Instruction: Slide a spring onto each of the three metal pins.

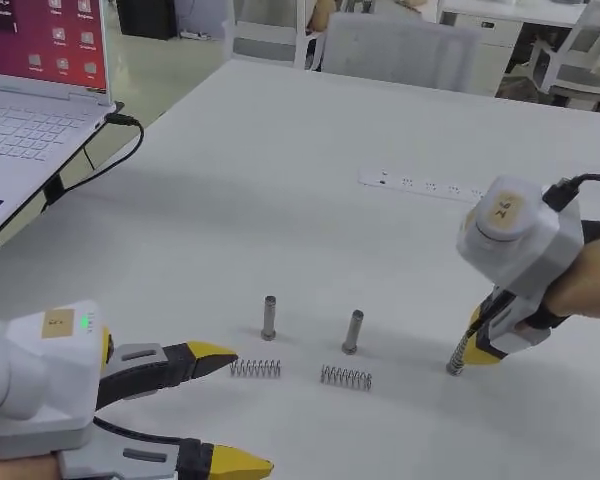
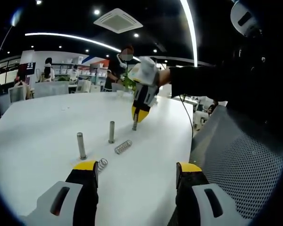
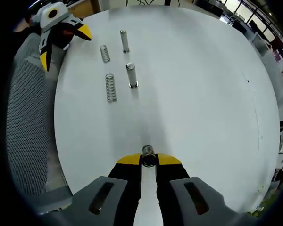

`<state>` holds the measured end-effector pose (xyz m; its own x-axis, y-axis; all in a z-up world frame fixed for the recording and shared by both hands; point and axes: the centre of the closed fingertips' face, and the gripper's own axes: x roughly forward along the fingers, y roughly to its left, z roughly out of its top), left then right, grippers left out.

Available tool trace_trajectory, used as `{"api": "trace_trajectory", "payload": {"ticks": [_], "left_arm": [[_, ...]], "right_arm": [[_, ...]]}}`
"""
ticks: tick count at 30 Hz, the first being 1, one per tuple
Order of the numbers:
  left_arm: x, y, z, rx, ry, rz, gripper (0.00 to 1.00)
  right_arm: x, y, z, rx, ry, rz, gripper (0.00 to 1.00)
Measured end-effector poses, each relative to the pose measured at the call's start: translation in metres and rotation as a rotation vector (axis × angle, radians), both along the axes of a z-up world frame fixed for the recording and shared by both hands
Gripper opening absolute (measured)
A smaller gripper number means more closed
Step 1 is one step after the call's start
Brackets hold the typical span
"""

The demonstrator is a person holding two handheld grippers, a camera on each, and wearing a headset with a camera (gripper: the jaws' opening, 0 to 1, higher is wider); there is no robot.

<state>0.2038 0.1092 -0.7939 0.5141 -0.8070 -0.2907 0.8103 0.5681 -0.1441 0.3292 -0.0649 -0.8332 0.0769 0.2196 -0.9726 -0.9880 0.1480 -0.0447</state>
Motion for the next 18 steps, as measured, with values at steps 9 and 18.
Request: {"api": "trace_trajectory", "payload": {"ticks": [9, 18], "left_arm": [[-0.0002, 0.0005, -0.0003, 0.000, 0.001, 0.000, 0.62], [0.0003, 0.0000, 0.0001, -0.002, 0.002, 0.002, 0.62]], "right_arm": [[0.0006, -0.0007, -0.0065, -0.002, -0.001, -0.009, 0.09], [0.0013, -0.0013, -0.0058, 0.003, 0.000, -0.009, 0.09]]}}
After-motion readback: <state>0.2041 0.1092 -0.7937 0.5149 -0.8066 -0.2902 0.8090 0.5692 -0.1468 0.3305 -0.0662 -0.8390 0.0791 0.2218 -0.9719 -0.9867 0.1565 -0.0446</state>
